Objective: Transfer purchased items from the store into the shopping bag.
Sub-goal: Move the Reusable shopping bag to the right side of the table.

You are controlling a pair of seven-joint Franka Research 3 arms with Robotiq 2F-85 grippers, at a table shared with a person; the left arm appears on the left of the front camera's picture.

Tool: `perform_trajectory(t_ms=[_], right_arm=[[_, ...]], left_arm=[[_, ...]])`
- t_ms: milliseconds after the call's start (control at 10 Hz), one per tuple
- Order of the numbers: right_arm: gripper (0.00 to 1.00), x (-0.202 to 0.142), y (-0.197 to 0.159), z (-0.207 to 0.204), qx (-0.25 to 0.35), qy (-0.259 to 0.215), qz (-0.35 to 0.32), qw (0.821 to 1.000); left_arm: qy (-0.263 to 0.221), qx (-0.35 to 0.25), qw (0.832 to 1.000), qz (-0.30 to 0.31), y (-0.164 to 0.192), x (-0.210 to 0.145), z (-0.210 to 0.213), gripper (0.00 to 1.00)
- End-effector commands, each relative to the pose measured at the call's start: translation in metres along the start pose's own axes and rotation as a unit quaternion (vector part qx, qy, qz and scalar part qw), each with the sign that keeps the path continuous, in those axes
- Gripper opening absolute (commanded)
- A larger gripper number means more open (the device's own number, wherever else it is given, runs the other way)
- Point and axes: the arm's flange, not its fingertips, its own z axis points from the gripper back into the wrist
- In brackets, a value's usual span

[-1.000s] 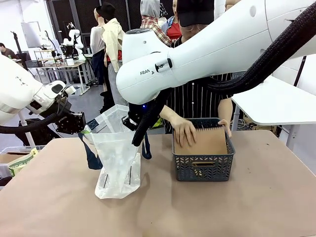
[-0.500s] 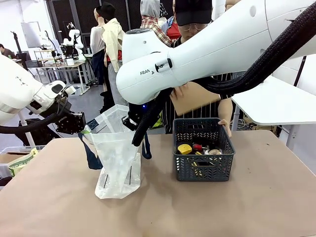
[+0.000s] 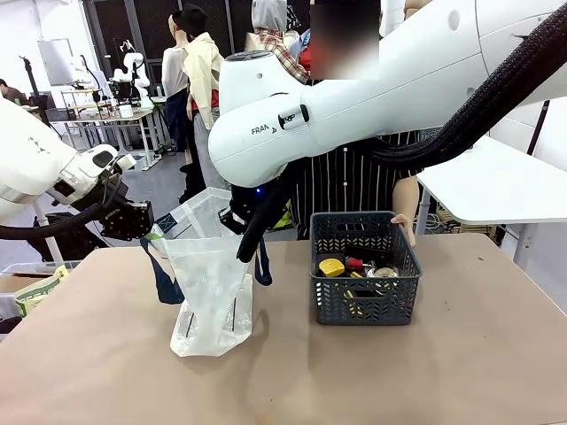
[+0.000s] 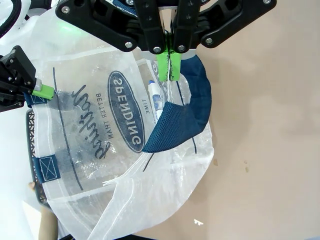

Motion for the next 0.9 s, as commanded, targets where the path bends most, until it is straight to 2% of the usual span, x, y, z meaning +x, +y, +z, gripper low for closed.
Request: perform_trajectory(t_ms=[0,800], right_arm=[[0.00,-0.0018,-0.0011,-0.0012,-0.002,0.002,0.001,1.000],[0.00,-0.0018,-0.0011,-0.0012,-0.002,0.002,0.001,1.000]], left_arm=[[-0.004,0.002,1.000,0.003,0.0006,-0.0008,0.0006,0.00],[-0.004,0.002,1.000,0.003,0.0006,-0.0008,0.0006,0.00]])
